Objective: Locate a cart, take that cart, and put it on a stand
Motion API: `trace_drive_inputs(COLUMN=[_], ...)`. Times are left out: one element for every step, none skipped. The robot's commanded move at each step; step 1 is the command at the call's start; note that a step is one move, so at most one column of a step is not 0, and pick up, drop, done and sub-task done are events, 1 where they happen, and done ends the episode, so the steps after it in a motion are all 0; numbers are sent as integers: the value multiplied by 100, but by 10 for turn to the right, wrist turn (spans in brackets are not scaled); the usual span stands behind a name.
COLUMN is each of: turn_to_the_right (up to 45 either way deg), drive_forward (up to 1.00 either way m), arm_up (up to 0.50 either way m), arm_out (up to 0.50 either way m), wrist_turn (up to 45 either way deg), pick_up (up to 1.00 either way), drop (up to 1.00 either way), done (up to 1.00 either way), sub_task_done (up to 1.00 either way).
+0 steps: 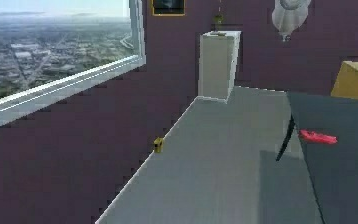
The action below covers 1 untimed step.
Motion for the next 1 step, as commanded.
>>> trace_drive_inputs(turn_to_the_right=[0], drive_forward=[20], arm_up=[0], arm_out=[0], wrist_turn=[0], pick_up=[0], drop=[0], done=[0], sub_task_done=[0])
